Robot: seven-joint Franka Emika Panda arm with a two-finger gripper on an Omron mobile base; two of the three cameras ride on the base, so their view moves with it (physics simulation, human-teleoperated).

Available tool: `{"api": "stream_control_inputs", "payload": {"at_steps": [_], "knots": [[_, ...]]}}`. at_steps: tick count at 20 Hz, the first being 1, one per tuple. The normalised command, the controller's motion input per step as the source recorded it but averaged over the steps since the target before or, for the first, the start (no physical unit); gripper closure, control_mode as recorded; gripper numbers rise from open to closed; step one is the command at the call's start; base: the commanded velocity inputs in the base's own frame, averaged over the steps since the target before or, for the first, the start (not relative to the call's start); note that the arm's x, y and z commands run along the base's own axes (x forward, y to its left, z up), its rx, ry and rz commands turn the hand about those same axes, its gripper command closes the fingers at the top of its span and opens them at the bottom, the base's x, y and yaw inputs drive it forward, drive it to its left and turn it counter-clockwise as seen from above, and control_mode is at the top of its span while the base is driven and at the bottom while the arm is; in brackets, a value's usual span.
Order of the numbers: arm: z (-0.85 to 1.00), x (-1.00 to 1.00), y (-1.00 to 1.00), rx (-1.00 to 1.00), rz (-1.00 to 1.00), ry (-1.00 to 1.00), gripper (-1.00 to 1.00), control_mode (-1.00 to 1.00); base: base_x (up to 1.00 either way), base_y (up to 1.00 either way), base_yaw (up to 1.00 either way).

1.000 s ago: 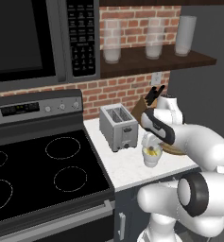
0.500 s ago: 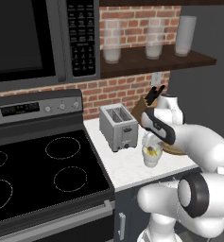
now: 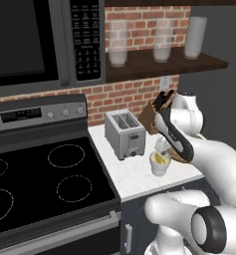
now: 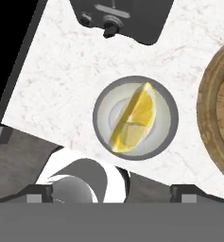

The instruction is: Grab a lemon wedge from the fridge and one ice cube from the ice bowl, and put them in the glass of lemonade.

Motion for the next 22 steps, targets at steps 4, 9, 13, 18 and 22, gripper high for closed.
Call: {"api": "stream_control_inputs", "payload": {"at_steps": [4, 9, 13, 18, 22], "knots": [[0.0, -0.94, 0.0, 0.01, 0.01, -0.11, -1.0, -1.0, 0.0, 0.0, 0.0], [0.11, -0.82, 0.12, 0.0, 0.0, -0.15, -1.0, -1.0, 0.0, 0.0, 0.0], [0.43, -0.36, 0.04, 0.04, -0.09, 0.0, -1.0, -1.0, 0.0, 0.0, 0.0], [0.35, -0.2, 0.03, 0.02, -0.14, 0.02, -1.0, -1.0, 0.0, 0.0, 0.0], [0.32, 0.01, 0.06, 0.0, -0.14, 0.01, -1.0, -1.0, 0.0, 0.0, 0.0]]}}
